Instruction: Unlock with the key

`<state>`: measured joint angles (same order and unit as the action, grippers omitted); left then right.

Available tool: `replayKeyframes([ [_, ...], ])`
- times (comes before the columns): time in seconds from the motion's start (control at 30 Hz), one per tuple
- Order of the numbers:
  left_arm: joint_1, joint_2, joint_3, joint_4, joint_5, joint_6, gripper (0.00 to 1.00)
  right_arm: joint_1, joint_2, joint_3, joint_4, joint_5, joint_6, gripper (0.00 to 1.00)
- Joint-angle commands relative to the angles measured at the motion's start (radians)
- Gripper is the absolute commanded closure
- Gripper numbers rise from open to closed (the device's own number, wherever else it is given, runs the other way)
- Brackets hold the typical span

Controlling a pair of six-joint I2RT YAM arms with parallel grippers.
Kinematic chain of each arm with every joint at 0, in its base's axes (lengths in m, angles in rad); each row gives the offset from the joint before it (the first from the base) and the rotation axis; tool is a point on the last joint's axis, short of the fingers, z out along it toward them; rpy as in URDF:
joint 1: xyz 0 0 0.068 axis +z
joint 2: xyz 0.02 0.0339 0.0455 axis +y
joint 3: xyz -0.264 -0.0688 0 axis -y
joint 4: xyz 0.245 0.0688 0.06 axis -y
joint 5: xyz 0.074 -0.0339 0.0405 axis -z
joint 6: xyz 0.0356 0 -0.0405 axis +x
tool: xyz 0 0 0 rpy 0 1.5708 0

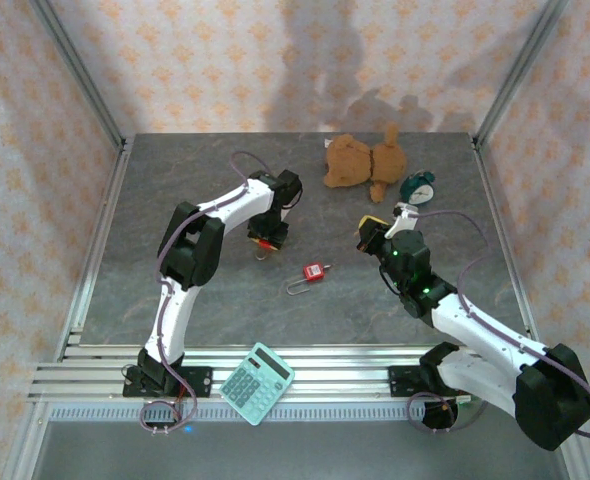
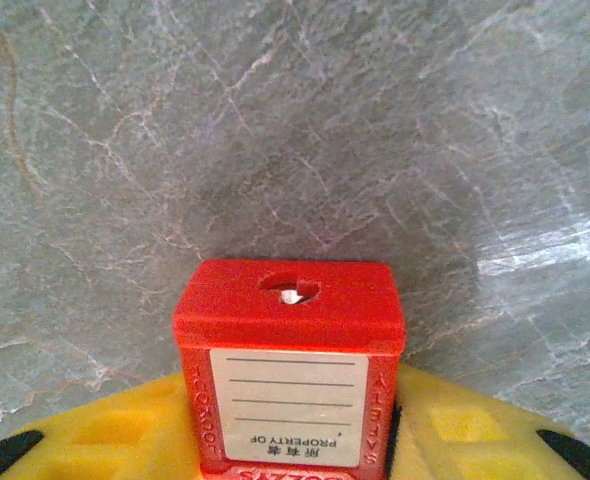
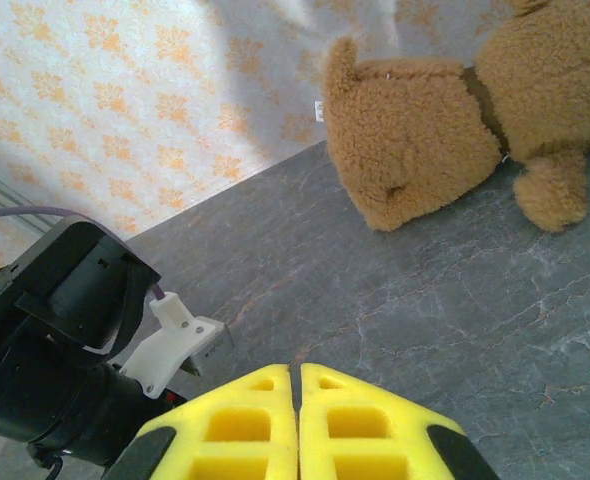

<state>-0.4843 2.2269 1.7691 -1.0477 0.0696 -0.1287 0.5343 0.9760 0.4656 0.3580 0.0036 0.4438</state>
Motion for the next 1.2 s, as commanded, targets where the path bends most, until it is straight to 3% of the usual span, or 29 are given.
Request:
replayKeyframes([
  [0.0, 0.025, -0.054, -0.054, -0.007, -0.084, 0.014, 0.54, 0.006, -0.004, 0.013, 0.016, 0.0, 0.004, 0.94],
  [0.37, 0.027, -0.056, -0.074, -0.012, -0.047, 0.043, 0.5, 0.007, -0.001, 0.014, 0.016, -0.004, 0.005, 0.94],
  [0.7, 0.024, -0.062, -0.112, 0.016, 0.003, 0.043, 0.53, 0.007, -0.01, 0.014, 0.018, -0.009, 0.005, 0.94],
  [1.17, 0.017, -0.166, -0.171, 0.097, -0.054, 0.011, 0.58, 0.019, -0.004, 0.024, 0.013, -0.008, 0.001, 0.94],
])
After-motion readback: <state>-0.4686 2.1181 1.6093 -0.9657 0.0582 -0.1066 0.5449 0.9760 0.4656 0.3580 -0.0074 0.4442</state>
